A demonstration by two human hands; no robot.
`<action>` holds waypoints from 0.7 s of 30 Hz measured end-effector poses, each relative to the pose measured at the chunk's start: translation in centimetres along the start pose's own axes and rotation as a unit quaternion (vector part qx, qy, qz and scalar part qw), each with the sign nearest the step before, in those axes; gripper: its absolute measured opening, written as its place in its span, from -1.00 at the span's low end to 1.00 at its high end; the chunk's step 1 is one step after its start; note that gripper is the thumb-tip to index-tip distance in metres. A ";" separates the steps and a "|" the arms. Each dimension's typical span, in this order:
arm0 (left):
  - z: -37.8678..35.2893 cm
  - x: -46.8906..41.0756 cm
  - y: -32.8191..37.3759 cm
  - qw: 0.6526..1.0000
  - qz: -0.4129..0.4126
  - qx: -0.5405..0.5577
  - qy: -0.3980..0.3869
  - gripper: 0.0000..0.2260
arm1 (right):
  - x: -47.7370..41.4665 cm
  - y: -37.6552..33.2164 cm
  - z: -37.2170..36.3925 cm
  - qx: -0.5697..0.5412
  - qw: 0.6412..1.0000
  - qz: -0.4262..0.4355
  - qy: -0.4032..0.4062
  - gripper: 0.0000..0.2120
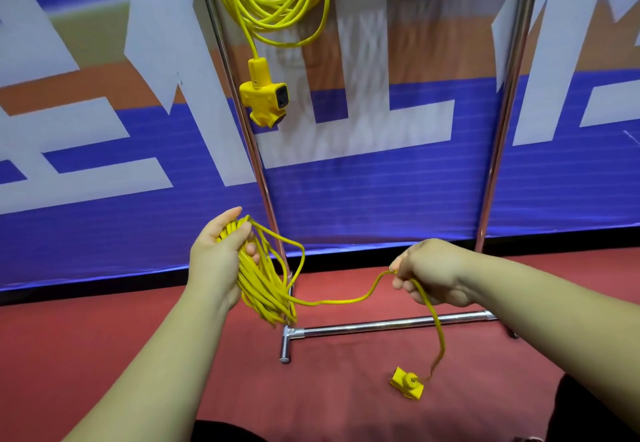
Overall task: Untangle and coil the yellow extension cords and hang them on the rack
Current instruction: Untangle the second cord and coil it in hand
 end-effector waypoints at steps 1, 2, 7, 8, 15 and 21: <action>-0.5 0.5 0.3 1.000 -0.003 0.009 -0.017 -0.68 | -0.1 0.1 0.1 0.003 1.000 -0.004 0.002 -0.81; -1.0 1.1 0.5 0.999 -0.003 0.013 -0.034 -0.69 | -0.1 0.1 0.1 0.005 1.000 -0.005 0.005 -0.82; -3.6 3.7 0.6 0.995 0.004 -0.011 -0.102 -0.70 | 0.0 -0.5 0.3 -0.025 0.999 0.001 0.022 -0.83; -4.0 4.1 0.4 0.994 0.008 -0.020 -0.112 -0.70 | 0.1 -0.8 0.3 -0.032 0.999 0.007 0.023 -0.84; -6.7 6.1 -1.6 0.985 0.032 -0.047 -0.166 -0.71 | -0.2 -1.7 1.6 -0.101 0.982 0.107 0.120 -0.86; -8.1 6.7 -2.8 0.978 0.054 -0.063 -0.193 -0.68 | 0.7 -3.0 1.3 -0.124 0.965 0.213 0.089 -0.83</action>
Point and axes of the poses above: each hand's wrist, its own x-axis away from the middle knuckle, its own z-axis out of the back of the hand, y = z × x, the point moved 3 cm from there along -x, towards the middle knuckle, and after that the axes turned 8 degrees about z, right-handed, at the moved point
